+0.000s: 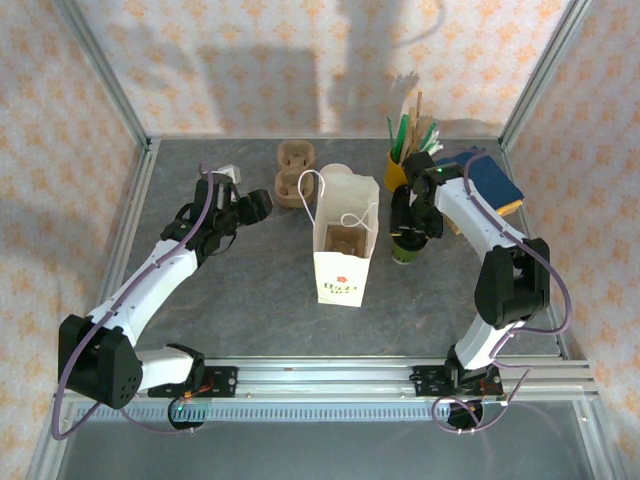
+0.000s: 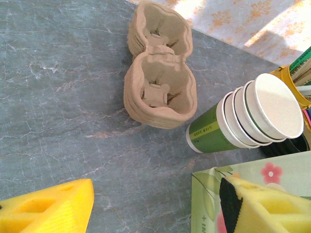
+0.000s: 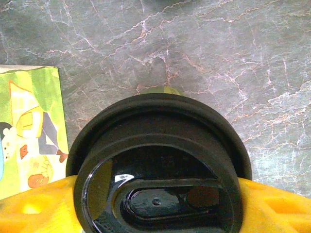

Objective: Pack the takeout coffee

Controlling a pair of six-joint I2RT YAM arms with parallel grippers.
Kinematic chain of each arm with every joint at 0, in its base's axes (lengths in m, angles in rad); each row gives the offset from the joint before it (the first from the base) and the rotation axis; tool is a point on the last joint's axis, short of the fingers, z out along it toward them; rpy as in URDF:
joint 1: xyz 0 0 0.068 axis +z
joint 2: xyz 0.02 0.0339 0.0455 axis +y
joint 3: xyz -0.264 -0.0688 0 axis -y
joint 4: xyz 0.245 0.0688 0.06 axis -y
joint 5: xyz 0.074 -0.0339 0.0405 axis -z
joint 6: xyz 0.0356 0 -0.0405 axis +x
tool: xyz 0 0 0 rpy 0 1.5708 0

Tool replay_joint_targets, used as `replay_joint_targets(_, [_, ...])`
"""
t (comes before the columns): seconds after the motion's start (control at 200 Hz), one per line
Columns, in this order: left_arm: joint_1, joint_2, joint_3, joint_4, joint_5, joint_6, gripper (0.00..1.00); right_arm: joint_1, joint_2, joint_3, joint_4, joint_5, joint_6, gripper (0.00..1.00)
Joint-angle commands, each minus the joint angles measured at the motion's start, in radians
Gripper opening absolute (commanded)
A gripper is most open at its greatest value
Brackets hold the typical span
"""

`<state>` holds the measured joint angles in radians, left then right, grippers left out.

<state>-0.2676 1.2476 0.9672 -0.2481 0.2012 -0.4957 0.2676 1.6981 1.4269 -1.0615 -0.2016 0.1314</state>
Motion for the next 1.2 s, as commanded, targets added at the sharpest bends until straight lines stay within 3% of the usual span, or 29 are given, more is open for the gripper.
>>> replay_joint_targets(0.0, [0.007,-0.019,0.005,0.012,-0.016,0.016,0.71,0.021,0.036,-0.059,0.002,-0.049,0.014,0.67])
replay_joint_targets(0.105, [0.002,-0.017,0.005,0.008,-0.028,0.025,0.68,0.027,-0.009,-0.038,-0.016,-0.043,0.026,0.67])
replay_joint_targets(0.2, [-0.043,-0.023,-0.007,-0.012,-0.099,0.043,0.68,0.044,-0.066,-0.015,-0.011,-0.076,0.026,0.66])
replay_joint_targets(0.295, [-0.093,-0.030,-0.036,0.000,-0.102,0.042,0.70,0.064,-0.116,0.003,-0.031,-0.074,0.038,0.66])
replay_joint_targets(0.666, [-0.172,-0.123,-0.239,0.086,-0.158,0.002,0.67,0.079,-0.268,0.086,-0.098,-0.042,0.053,0.62])
replay_joint_targets(0.866, [-0.280,-0.128,-0.296,0.120,-0.197,-0.043,0.66,0.080,-0.309,0.150,-0.086,-0.103,0.035,0.60])
replay_joint_targets(1.196, [-0.465,-0.089,-0.319,0.207,-0.294,-0.131,0.65,0.079,-0.301,0.358,-0.167,-0.031,0.065,0.57])
